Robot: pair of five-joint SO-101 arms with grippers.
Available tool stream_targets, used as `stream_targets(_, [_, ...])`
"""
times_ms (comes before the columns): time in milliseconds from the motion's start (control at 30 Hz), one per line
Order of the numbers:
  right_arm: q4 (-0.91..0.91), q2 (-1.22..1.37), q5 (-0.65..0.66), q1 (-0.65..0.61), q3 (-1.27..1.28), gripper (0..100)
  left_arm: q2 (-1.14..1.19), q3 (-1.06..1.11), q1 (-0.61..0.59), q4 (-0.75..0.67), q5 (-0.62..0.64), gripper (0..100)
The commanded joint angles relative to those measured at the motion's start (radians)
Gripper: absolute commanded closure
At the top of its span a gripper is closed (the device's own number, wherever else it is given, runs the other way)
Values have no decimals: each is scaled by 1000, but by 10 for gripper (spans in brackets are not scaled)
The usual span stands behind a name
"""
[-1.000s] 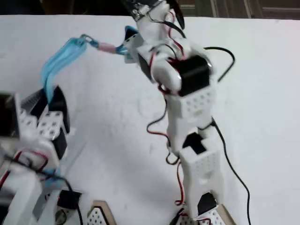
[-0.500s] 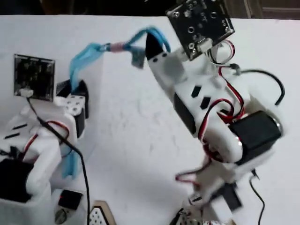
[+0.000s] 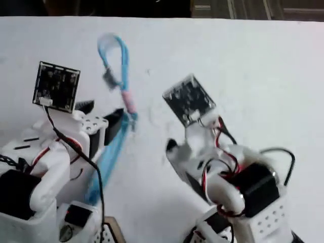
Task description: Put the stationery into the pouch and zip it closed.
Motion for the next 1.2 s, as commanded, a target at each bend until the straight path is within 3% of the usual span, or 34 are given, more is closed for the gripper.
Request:
stream_targets(0, [16,-102,-3,64,201,639,-21,-60,13,68,8,727])
stream_targets(233, [-56,-311,-6,189,420,640,-170,-106,10,166,-58,727])
stream_targets(367, [-73,-412,-8,274,440,659,-280,-106,10,173,-127,796])
stream_targets(467, [-77,-444,-5,337,443,777,-325,-71,7,172,-170,854])
stream_targets(567, [-77,-450,-5,380,445,961,-326,8,-88,153,-192,896])
stream_targets(600, [-77,-452,-5,389,445,995,-326,48,-142,130,-199,909])
stream_targets(733, [-71,-461,-11,455,440,927,-331,226,-400,-6,-253,963])
stream_targets(867, [-99,-619,0,476,423,980,-332,512,-581,-253,-302,976])
stream_targets(1033, [-150,-900,95,484,565,981,-332,870,-634,-519,-356,976])
stream_targets(1167, [-222,-839,94,539,605,981,-332,1068,-601,-655,-361,974])
